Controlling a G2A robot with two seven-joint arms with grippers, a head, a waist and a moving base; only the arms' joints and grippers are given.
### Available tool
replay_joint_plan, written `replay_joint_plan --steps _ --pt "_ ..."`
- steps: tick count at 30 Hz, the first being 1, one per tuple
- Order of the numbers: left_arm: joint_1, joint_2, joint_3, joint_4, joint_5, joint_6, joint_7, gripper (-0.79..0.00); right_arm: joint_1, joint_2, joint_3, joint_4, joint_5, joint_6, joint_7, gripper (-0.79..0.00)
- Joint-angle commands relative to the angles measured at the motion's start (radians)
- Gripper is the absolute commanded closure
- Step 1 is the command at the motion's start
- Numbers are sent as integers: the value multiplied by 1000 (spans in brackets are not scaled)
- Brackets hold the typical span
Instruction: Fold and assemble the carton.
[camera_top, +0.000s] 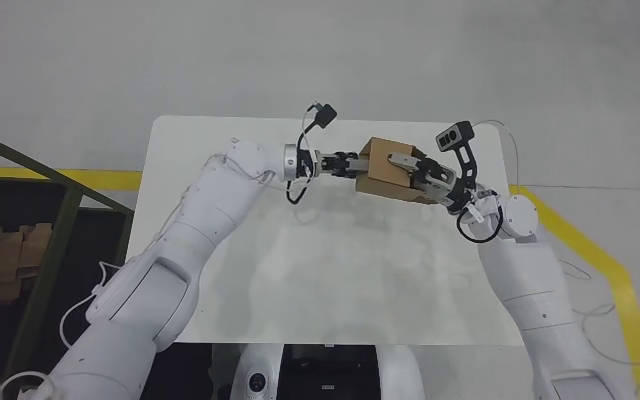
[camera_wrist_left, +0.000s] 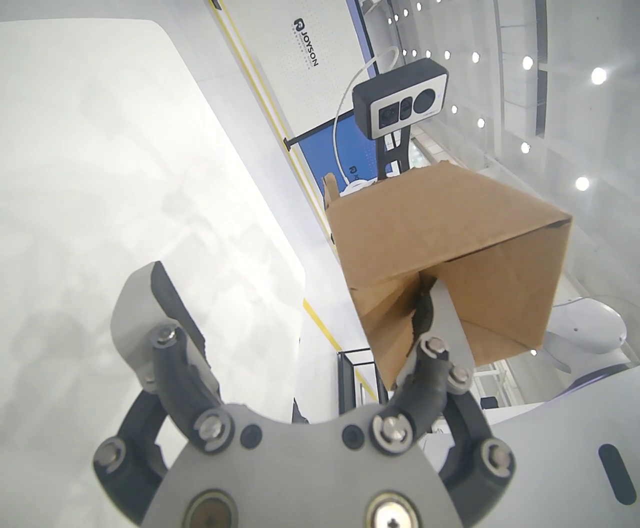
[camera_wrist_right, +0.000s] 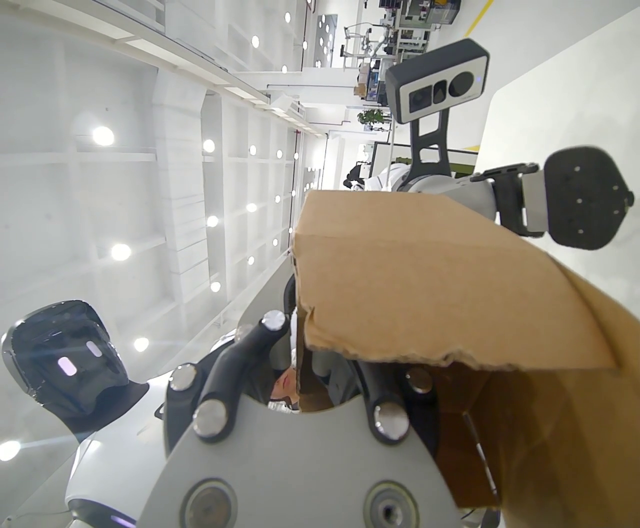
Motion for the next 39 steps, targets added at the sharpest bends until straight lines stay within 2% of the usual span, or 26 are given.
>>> replay_joint_plan --steps 1,12,17,23,31,39 --pt "2 4 -8 5 14 -4 14 -785 0 0 2 3 -1 0 0 0" --pt "38 36 -69 -33 63 -23 57 -785 5 1 -1 11 -56 18 -46 0" --pt "58 56 -105 -73 128 -122 91 -785 16 4 0 20 -123 42 -95 0" --pt "72 89 -147 -109 371 -218 199 -785 36 2 -43 38 -238 76 -133 0" --pt "136 137 -229 -201 656 -349 338 -785 59 -14 -111 104 -283 77 -166 0" --pt "236 180 -279 -337 896 -356 517 -785 80 -39 -210 176 -328 63 -181 0"
